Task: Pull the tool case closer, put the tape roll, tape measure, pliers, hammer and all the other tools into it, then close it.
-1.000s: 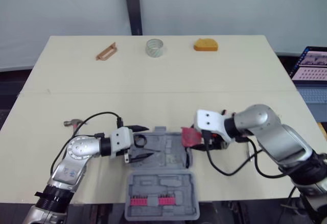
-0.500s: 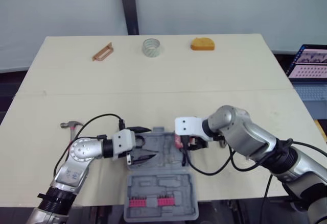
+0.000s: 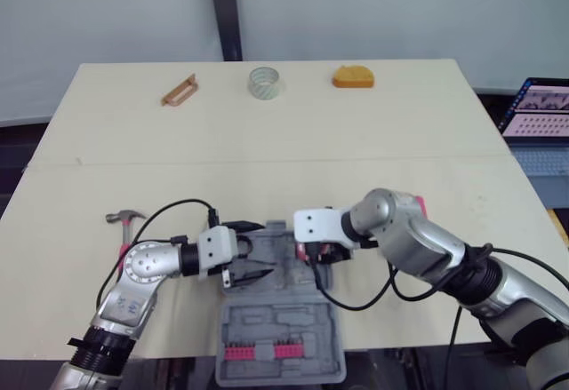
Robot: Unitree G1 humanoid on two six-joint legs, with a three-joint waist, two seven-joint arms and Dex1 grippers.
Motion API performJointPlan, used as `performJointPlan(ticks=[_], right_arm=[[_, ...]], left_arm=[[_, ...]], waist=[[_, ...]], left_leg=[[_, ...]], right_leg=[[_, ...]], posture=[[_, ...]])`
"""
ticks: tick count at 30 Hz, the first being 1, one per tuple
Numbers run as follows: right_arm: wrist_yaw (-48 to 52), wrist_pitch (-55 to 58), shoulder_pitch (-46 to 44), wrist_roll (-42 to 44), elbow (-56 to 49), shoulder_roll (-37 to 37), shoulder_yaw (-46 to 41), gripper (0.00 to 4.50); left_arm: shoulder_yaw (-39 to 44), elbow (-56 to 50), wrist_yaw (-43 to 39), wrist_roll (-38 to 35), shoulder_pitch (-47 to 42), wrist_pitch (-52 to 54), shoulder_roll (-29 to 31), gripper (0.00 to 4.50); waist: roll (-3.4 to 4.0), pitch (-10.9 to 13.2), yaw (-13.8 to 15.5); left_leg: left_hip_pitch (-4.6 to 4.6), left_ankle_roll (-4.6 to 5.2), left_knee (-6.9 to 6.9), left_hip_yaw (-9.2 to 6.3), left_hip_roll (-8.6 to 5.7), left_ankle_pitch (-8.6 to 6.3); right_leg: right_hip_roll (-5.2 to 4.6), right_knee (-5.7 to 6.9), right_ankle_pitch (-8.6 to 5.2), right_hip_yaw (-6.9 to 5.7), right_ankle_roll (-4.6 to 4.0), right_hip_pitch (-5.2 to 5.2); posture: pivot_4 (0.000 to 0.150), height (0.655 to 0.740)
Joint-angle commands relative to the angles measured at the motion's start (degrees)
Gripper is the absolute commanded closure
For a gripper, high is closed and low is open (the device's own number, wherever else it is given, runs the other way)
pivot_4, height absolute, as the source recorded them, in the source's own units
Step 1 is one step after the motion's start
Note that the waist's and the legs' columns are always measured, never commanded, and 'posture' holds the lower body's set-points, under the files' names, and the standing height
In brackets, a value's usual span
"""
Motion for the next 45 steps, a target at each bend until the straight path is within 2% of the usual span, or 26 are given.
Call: performJointPlan(ticks=[1,31,34,45], right_arm=[[-0.4,-1.8,0.2,-1.7,-0.7,0.2,0.5,1.56],[-0.1,-3.5,1.1,-2.8,-0.6,1.6,-0.6,1.56],[0.0,-3.4,0.9,-2.8,-1.2,1.7,-0.9,0.11],[0.6,-3.7,1.0,-2.8,-2.1,1.3,-1.9,0.05]], left_arm=[[0.1,-1.4,0.2,-0.2,-0.2,-0.7,-0.1,0.0],[-0.4,-2.1,0.2,-0.2,-0.8,0.2,-0.4,0.0],[-0.5,-2.3,0.2,-0.2,-0.8,0.4,-0.5,0.0],[-0.8,-2.2,0.1,-0.3,-1.0,0.5,-0.6,0.0]], waist=[[0.0,0.0,0.0],[0.0,0.0,0.0],[0.0,0.0,0.0],[0.0,0.0,0.0]], left_leg=[[0.0,0.0,0.0,0.0,0.0,0.0],[0.0,0.0,0.0,0.0,0.0,0.0],[0.0,0.0,0.0,0.0,0.0,0.0],[0.0,0.0,0.0,0.0,0.0,0.0]], right_leg=[[0.0,0.0,0.0,0.0,0.0,0.0],[0.0,0.0,0.0,0.0,0.0,0.0],[0.0,0.0,0.0,0.0,0.0,0.0],[0.0,0.0,0.0,0.0,0.0,0.0]], posture=[[0.15,0.74],[0.15,0.74],[0.15,0.74],[0.15,0.74]])
